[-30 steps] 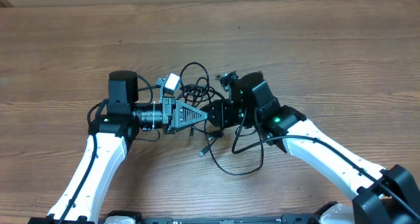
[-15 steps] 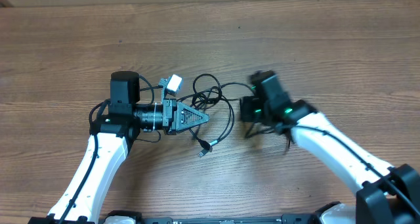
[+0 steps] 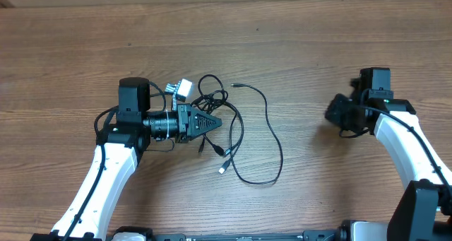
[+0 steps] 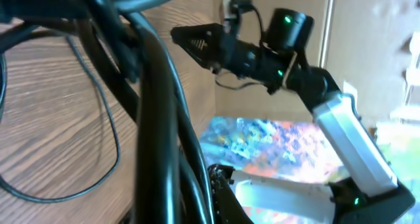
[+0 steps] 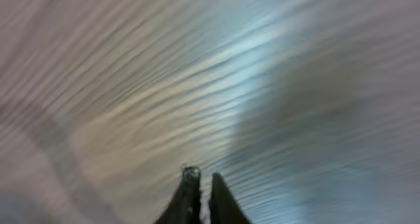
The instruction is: Untangle cables
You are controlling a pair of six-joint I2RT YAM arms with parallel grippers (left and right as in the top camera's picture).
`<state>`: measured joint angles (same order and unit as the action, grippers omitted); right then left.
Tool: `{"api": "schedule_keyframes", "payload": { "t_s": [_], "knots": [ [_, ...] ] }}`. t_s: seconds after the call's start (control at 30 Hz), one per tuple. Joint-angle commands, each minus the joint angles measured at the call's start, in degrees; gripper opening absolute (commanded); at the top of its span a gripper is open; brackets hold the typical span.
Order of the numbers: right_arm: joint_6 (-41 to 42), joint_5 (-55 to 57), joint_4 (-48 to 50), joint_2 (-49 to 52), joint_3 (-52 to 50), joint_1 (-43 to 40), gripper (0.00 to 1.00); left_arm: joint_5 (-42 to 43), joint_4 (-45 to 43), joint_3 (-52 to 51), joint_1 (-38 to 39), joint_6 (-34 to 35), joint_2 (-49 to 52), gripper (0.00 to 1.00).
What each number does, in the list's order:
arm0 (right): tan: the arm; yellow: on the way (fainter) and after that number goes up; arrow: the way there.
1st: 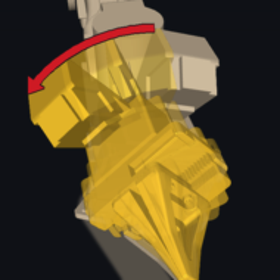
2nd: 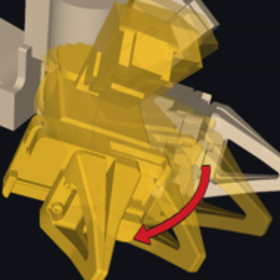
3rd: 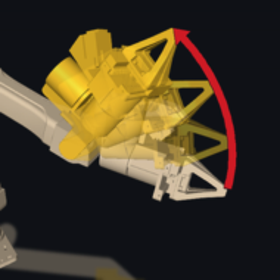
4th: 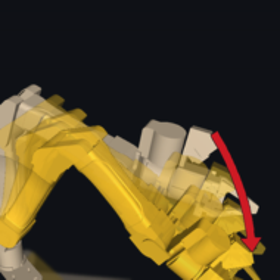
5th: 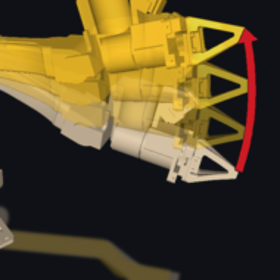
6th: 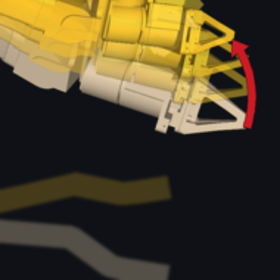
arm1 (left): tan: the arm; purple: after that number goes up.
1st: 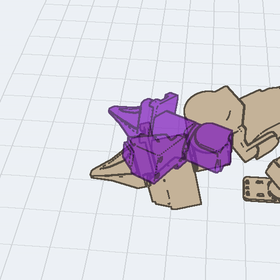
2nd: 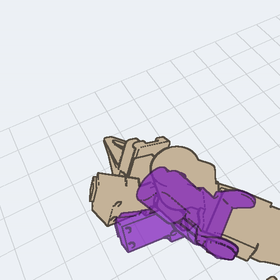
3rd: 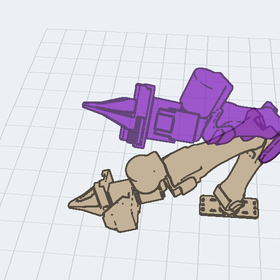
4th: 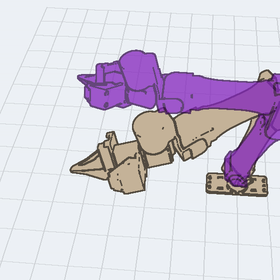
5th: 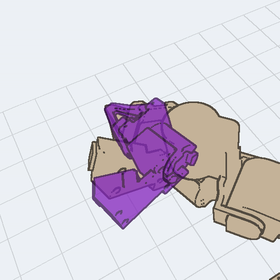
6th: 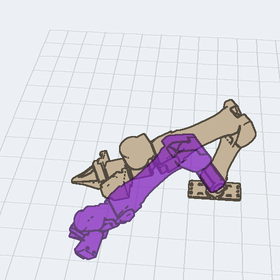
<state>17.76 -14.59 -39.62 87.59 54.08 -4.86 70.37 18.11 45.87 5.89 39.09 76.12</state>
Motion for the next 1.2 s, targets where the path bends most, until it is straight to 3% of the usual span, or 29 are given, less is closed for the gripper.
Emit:
{"api": "schedule_keyframes", "payload": {
  "t_s": [0.0, 0.13, 0.2, 0.3, 0.5, 0.67, 1.1, 1.17],
  "knots": [
    [-18.62, -29.46, 0.28, -1.22, 0.68, 2.47, 0.28, -2.36, 0.07, 0.15, -0.24, 13.38, -1.25, 0.04],
    [-28.74, -34.12, 1.46, -1.20, 0.68, 7.74, 0.65, -1.49, 0.02, 0.15, -0.26, 28.72, -1.25, 0.04],
    [-29.86, -34.12, 3.58, -1.11, 0.68, 10.51, 0.72, 0.04, 0.04, 0.15, -0.26, 34.49, -1.25, 0.04],
    [-29.86, -32.89, 8.44, -0.98, 0.68, 14.12, 0.73, 3.08, 0.02, 0.15, -0.26, 39.01, -1.25, 0.04],
    [-29.90, -31.74, 14.19, -0.79, 0.68, 20.92, 0.76, 6.32, 0.02, 0.15, -0.24, 41.59, -1.25, 0.04],
    [-36.87, -31.52, 14.91, -0.68, 0.63, 26.97, 0.63, 8.35, -0.46, 0.15, -0.24, 48.26, -1.25, 0.04],
    [-37.55, -32.50, 15.91, 4.52, 0.63, 31.06, 0.61, 11.80, -0.59, 0.15, -0.26, 48.41, -1.25, 0.04],
    [-37.57, -32.57, 16.35, 4.90, 0.63, 31.52, 0.55, 11.96, -0.59, 0.15, -0.26, 48.41, -1.25, 0.04]
  ]
}}
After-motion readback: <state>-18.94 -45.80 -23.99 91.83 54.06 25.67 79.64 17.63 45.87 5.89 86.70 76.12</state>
